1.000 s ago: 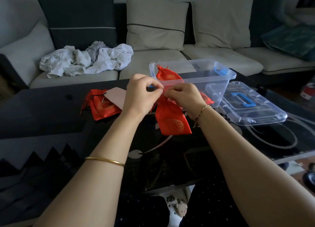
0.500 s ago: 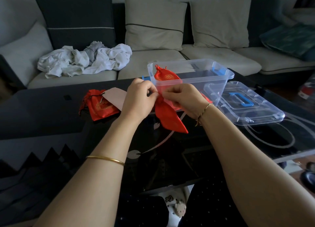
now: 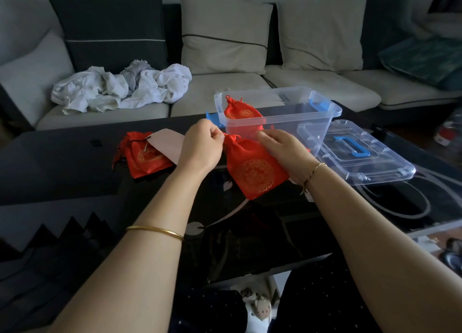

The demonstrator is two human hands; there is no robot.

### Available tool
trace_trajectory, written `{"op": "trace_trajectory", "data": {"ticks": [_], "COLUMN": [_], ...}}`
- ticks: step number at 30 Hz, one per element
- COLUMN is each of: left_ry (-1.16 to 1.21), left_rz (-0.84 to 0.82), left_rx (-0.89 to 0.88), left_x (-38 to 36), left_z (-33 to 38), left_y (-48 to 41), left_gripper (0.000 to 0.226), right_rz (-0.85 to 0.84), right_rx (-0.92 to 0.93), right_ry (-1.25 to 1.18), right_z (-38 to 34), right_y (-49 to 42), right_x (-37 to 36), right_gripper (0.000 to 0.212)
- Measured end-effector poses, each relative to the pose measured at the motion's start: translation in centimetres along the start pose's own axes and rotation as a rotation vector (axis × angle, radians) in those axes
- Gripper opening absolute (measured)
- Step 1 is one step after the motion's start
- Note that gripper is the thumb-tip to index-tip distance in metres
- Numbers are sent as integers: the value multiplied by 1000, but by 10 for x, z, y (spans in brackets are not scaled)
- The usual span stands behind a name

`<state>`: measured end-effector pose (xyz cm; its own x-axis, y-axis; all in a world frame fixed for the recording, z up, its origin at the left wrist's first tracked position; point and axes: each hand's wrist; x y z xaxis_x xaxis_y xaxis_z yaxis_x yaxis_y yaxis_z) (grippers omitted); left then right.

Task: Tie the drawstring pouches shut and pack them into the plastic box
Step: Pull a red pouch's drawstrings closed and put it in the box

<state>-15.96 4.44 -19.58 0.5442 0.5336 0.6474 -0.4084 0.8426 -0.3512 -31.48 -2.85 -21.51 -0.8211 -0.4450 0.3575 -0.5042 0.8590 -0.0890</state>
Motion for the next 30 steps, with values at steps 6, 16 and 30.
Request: {"op": "trace_trajectory", "data": {"ticks": [6, 16, 30], "left_ry": [3, 49, 310], "left_rz": [78, 138, 9], "left_rx": [48, -20, 93], "left_x": [-3, -2, -16], "left_z": [2, 14, 43], "left_y": [-5, -11, -97], "left_gripper": [11, 13, 15], "right_rz": [69, 166, 370], "right_rx": [151, 226, 3], "right_ry": [115, 548, 653], "right_z": [-10, -27, -78], "right_y": [11, 13, -130], "right_x": [12, 21, 112], "right_gripper": [13, 7, 23]}}
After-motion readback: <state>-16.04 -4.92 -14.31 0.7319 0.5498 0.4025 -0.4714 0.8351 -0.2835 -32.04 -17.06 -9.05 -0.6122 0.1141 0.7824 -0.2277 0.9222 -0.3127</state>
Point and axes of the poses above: each hand's wrist, its own y-axis away from the middle knuckle, its own x-axis out of the back of the hand, z = x × y, and after that the axes turned 4 degrees about -z, right-handed
